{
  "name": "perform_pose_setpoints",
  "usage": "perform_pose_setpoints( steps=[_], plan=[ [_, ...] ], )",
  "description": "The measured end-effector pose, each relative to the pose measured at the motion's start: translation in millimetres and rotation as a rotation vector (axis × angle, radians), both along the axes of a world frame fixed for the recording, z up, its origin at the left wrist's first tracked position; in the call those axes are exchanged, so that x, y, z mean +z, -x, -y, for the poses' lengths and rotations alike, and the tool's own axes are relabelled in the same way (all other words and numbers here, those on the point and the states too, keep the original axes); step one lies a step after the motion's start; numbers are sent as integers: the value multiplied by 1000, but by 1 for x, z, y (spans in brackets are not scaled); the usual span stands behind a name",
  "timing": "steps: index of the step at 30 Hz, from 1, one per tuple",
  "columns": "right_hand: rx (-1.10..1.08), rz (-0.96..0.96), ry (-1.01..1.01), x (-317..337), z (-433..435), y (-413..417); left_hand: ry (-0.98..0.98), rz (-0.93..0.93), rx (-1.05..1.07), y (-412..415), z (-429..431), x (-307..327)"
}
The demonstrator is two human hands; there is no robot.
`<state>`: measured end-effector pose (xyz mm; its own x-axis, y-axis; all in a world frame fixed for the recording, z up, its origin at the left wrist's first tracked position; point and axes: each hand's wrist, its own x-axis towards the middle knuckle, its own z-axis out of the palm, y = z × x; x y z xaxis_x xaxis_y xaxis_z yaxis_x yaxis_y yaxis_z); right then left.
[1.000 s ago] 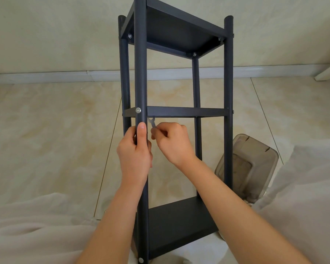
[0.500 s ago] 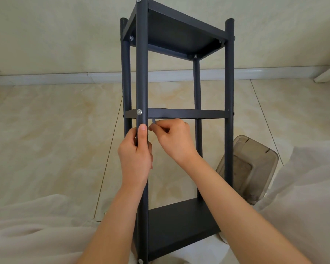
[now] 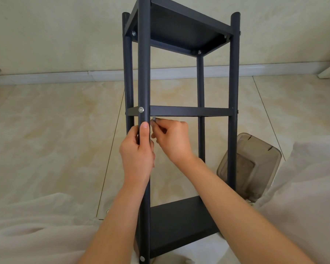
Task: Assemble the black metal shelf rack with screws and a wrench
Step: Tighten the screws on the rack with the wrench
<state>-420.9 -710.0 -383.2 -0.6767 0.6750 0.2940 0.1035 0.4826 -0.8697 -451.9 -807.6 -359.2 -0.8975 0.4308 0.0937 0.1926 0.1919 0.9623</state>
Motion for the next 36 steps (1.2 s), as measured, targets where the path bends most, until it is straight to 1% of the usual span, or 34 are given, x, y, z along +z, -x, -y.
perform_pose_setpoints(
  steps=[6,11,16,19,23,30,34,36],
  plan=[
    [-37,-95,20,-8,2,9,8,-9,2,1,1,-2],
    [-91,-158,-64,-12,3,14,8,-14,-6,1,1,-4],
    [-106,-169,-58,-14,2,14,8,-15,-12,0,0,-2],
    [-93,-152,-62,-14,2,12,4,-13,-12,0,0,-2],
    [-77,-80,-94,-15,-2,2,-5,-6,-8,1,1,-4],
    [-71,-49,-119,-21,-9,-41,-23,23,-5,4,1,-4],
    [-164,-63,-122,-1,-26,-53,-36,34,2,5,3,-5],
    [-249,-21,-147,15,-43,-54,-23,21,-1,6,4,-6]
  ],
)
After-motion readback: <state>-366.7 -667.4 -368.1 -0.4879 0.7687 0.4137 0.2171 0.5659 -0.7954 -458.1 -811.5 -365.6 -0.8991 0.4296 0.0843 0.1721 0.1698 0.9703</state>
